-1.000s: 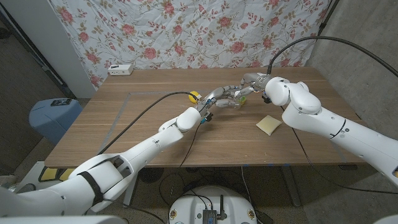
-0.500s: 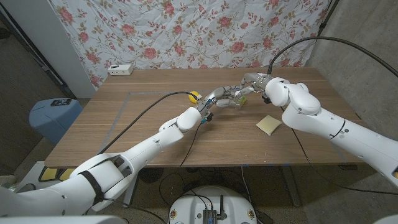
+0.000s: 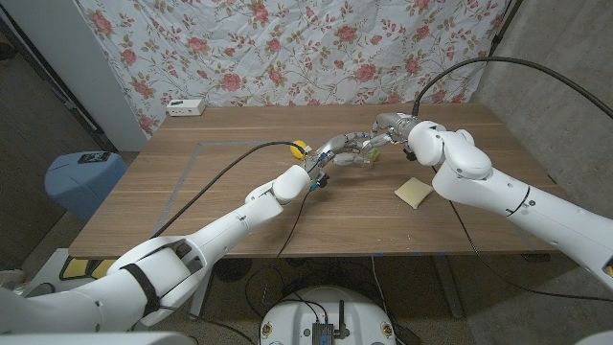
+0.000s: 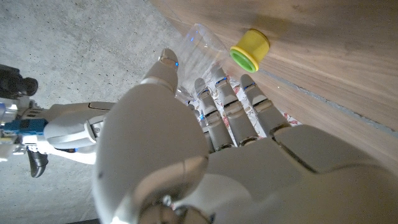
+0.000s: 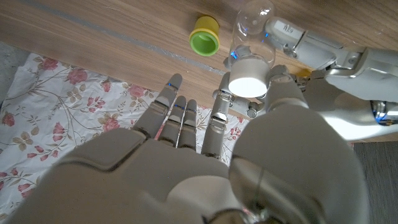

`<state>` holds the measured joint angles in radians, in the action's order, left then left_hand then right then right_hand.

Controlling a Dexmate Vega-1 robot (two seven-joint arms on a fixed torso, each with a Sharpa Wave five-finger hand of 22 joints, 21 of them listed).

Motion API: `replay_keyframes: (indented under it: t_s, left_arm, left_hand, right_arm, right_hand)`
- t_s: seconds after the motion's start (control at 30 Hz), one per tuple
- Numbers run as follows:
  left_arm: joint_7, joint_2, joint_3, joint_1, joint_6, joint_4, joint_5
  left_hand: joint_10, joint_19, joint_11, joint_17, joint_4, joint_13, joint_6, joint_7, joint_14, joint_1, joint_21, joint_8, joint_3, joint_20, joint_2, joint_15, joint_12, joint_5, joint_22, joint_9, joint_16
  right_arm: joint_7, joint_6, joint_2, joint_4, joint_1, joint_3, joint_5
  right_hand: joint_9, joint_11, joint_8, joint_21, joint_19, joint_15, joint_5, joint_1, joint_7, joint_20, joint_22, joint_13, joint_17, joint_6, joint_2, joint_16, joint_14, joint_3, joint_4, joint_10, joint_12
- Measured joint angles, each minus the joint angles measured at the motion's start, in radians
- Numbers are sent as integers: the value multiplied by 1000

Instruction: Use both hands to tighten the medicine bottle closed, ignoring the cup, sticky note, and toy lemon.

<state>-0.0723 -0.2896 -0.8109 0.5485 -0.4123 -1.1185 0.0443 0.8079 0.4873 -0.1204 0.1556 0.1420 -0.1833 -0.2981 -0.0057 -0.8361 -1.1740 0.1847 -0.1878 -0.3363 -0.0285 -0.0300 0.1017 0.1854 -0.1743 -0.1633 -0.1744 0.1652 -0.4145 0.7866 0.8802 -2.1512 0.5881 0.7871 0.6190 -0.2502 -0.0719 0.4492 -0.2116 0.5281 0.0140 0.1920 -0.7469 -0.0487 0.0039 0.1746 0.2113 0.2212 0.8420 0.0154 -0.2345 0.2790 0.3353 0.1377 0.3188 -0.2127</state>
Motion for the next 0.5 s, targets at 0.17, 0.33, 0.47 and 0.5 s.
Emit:
replay_keyframes:
  t_s: [0.17,0.33,0.47,0.5]
  left_arm:
    - [-1,-3,0,7,6,-11,0]
    - [-3,-6,1,12,9,-19,0]
    - [-3,-7,2,14,12,-23,0]
    - [-3,-8,2,16,13,-25,0]
  left_hand:
    - [0,0,0,0,2,0,0,0,-7,0,0,0,-2,0,0,4,3,0,0,0,-2]
    - [0,0,0,0,4,-1,0,0,-7,0,0,0,-4,0,0,4,3,1,0,0,1]
    - [0,0,0,1,0,-1,0,0,-7,0,0,0,-8,0,0,4,3,1,0,0,1]
    - [0,0,0,1,0,-1,0,0,-7,0,0,0,-8,0,0,4,3,1,0,0,1]
  right_arm:
    - [6,9,-2,-2,4,3,9]
    - [12,16,-4,-5,8,6,18]
    - [15,24,-6,-8,11,9,26]
    - [16,26,-6,-8,12,9,28]
  right_hand:
    - [5,4,10,0,6,0,0,8,5,1,0,0,0,20,3,0,11,0,0,11,-7]
    - [10,6,21,0,18,-3,-1,17,6,0,0,0,-3,37,7,0,25,0,0,20,-7]
    - [14,10,21,0,21,-10,-2,19,17,-3,0,0,-3,48,5,0,32,0,0,34,-7]
    - [14,11,21,0,21,-10,-2,20,18,-4,0,0,-3,50,4,0,32,0,0,35,-7]
